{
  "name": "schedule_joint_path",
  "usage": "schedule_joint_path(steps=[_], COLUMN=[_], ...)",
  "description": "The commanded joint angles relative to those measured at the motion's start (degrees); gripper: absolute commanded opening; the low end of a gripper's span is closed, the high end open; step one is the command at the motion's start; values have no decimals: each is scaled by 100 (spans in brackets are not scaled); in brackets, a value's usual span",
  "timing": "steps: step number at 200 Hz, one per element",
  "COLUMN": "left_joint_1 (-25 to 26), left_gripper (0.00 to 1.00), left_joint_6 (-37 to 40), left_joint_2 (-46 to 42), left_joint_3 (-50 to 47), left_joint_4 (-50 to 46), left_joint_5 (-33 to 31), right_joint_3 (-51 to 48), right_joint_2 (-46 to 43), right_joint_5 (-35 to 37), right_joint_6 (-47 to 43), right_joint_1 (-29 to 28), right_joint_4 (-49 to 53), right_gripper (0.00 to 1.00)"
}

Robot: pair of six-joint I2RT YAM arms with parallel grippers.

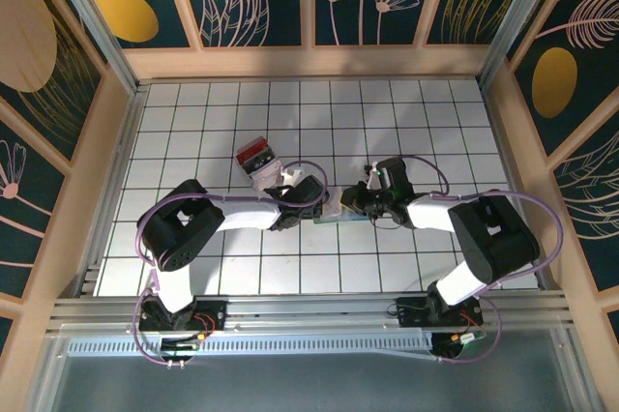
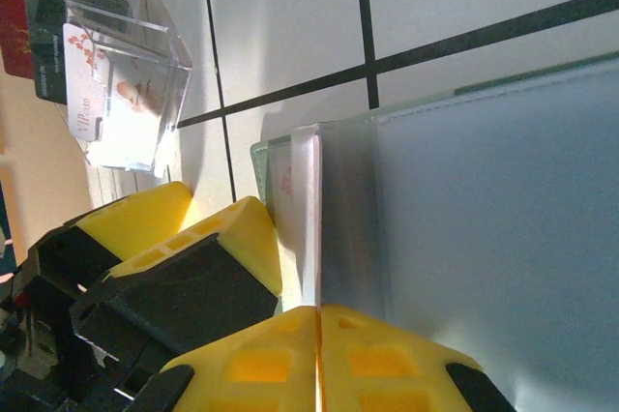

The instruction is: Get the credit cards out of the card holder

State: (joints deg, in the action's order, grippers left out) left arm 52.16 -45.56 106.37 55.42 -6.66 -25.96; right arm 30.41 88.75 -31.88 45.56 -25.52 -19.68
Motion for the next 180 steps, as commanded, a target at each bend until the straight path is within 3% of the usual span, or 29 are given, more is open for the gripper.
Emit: schedule_joint_path(steps=[1, 74, 131, 180], left_joint_1=[-6, -7, -7, -13], left_gripper=[99, 99, 99, 99], left_joint_6=[-27, -25, -33, 11], left_joint_2=[357, 385, 332, 321], left_joint_3=[-131, -101, -128, -16], left_joint_4=[-661, -679, -688, -732], left_joint_5=[242, 232, 197, 128], right_joint_3=[-104, -175, -176, -176], right_joint_2=[-190, -170, -239, -332], right_joint_5=[-130, -266, -89, 172], right_joint_6=[-21, 110, 17, -142], right_joint_1=[75, 100, 185, 268], right_joint_4=[-147, -378, -115, 252], right_gripper=[9, 14, 0, 0])
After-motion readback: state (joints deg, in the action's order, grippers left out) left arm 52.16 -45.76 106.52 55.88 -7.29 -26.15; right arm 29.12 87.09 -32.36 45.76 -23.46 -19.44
